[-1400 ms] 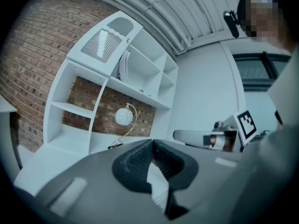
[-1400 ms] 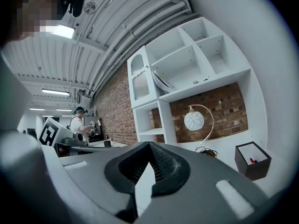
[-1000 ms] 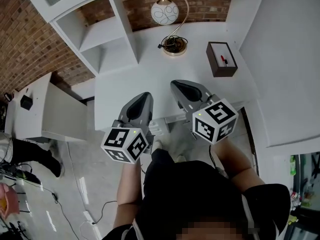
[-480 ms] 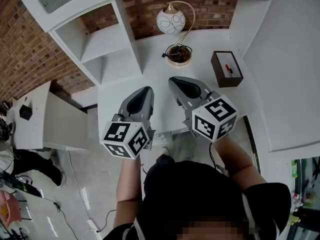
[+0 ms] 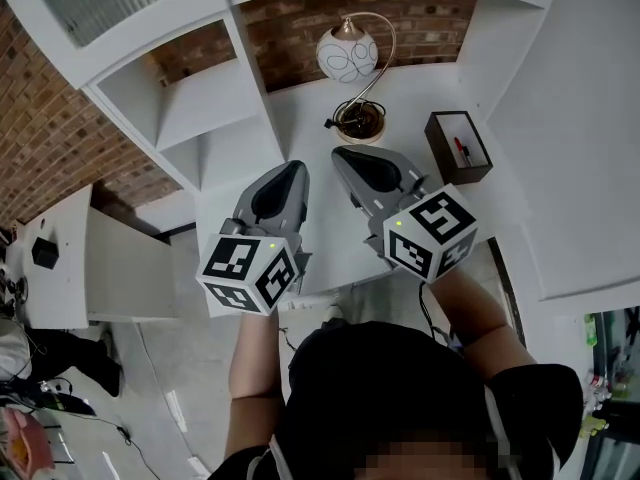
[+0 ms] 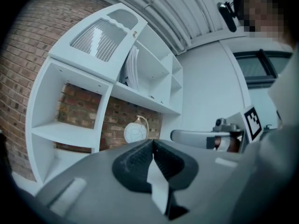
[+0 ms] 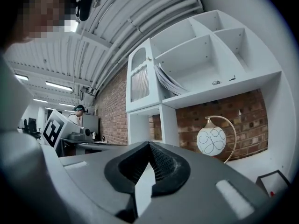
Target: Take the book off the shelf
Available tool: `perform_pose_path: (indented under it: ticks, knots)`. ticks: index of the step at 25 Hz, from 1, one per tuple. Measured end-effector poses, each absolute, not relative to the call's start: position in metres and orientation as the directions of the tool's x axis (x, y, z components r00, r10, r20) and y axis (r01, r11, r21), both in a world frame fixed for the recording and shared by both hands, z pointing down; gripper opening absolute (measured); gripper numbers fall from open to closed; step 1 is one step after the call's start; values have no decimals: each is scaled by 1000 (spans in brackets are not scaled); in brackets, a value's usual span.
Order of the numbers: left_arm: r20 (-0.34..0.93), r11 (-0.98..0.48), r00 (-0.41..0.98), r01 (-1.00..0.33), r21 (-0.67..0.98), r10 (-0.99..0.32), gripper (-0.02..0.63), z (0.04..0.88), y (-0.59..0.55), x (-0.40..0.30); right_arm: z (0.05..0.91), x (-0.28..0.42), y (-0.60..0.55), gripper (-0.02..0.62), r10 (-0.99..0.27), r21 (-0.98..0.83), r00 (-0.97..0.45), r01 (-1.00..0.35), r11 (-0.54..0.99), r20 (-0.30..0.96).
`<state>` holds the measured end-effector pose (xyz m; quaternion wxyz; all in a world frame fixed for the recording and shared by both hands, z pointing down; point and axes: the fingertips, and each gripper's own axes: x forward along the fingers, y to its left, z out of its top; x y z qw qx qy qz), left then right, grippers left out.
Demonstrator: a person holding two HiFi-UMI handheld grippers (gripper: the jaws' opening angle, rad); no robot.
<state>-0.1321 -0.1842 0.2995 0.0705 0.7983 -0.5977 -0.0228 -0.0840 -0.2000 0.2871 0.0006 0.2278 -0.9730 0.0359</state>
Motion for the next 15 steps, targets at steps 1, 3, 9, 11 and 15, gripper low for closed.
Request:
perform_pose_path:
  ticks: [1,3,9,11,15]
  knots:
    - [48,-283,292,-949,138,-955,6,299,-187,-136,286,-88,-202,-2,-449,-68,-893,-449,891,16]
    - [48,-295,304,-946,135,-952,6,299,-192,-145,283,-96,-208,-1,-459,-69,-889,-458,886,9]
    - [50,-340,348,-932,124,-936,6,296,-206,-169,274,-121,-222,-2,-486,-65,-874,-484,873,-15]
    - [48,-353,360,-928,117,-932,6,293,-213,-174,270,-127,-227,-2,-495,-52,-869,-493,868,-22]
    - [31,-375,381,-920,115,-924,6,285,-229,-170,254,-126,-241,0,-511,-19,-859,-510,860,-44]
